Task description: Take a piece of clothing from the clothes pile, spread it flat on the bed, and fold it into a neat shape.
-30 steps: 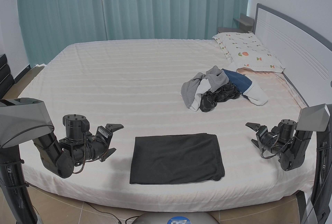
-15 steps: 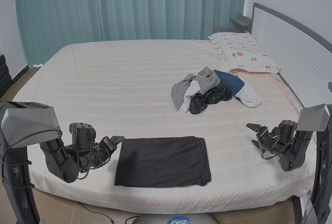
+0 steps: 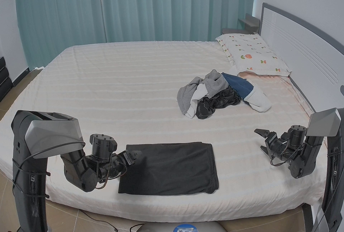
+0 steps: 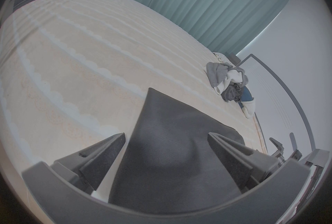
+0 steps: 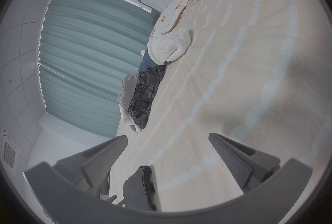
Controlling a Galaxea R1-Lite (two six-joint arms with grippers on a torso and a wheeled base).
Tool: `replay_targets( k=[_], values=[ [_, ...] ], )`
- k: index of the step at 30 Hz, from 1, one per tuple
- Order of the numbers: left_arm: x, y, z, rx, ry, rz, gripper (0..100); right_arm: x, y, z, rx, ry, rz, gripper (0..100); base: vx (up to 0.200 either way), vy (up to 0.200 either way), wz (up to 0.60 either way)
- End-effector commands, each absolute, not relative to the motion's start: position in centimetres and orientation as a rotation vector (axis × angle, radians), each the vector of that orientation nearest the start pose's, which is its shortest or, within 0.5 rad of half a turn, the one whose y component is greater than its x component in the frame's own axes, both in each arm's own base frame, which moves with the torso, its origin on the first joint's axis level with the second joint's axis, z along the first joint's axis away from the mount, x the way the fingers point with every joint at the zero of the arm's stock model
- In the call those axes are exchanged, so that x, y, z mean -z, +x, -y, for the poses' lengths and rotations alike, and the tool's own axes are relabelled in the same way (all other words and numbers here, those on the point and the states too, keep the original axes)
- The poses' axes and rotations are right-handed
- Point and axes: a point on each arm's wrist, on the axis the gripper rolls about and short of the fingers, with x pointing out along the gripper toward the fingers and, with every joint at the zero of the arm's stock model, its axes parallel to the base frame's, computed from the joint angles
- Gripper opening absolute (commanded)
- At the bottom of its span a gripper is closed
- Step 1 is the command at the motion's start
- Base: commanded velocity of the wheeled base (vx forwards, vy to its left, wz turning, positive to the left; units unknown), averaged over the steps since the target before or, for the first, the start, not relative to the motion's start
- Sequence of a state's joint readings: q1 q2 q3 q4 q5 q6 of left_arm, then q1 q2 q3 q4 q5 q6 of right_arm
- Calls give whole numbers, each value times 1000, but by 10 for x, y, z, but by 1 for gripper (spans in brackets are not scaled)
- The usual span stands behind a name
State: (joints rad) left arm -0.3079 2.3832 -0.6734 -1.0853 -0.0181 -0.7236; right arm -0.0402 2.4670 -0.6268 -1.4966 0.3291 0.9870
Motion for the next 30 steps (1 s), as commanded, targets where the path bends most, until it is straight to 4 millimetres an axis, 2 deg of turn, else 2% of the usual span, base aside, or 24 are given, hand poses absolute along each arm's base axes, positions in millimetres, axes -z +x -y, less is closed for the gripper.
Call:
replay_targets(
  k=[1,26,27,30],
  values=[
    [44,335,107,70,-600,-717,100,37,356,7,-95,1033,-458,100,0,0,0],
    [44,332,113,86,-593,-724,100,37,356,6,-96,1032,-460,100,0,0,0],
    [45,332,113,85,-593,-725,0,37,356,6,-97,1031,-458,100,0,0,0],
    [43,332,112,85,-603,-717,0,37,356,6,-96,1032,-460,100,0,0,0]
  ],
)
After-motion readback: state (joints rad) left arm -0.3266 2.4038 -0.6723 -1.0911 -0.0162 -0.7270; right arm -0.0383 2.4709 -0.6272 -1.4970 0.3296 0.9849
